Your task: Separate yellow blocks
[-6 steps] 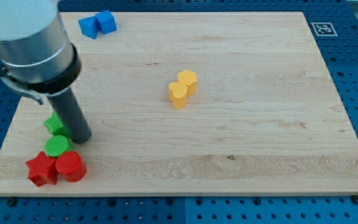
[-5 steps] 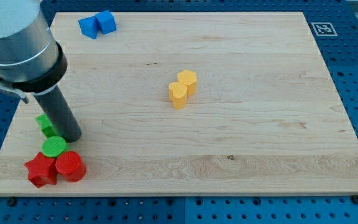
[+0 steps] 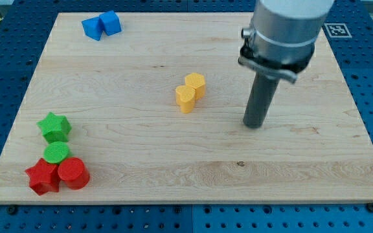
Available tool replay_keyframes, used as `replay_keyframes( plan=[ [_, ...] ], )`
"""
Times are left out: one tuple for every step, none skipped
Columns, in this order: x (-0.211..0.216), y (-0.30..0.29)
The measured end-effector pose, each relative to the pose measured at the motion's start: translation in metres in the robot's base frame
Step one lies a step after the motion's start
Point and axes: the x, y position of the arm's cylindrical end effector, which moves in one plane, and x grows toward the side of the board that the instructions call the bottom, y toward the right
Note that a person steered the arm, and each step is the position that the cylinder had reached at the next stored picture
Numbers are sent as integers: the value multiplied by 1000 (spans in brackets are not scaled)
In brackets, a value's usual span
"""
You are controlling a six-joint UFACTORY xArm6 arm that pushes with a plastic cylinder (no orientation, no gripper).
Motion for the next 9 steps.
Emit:
replay_keyframes(
  plan=[
    [-54,0],
    [-82,-15],
    [-74,-53],
    [-35,-98],
    [-14,-113],
    [-58,-108],
    [-103,-108],
    [-138,-108],
    [-152,-125]
  ],
)
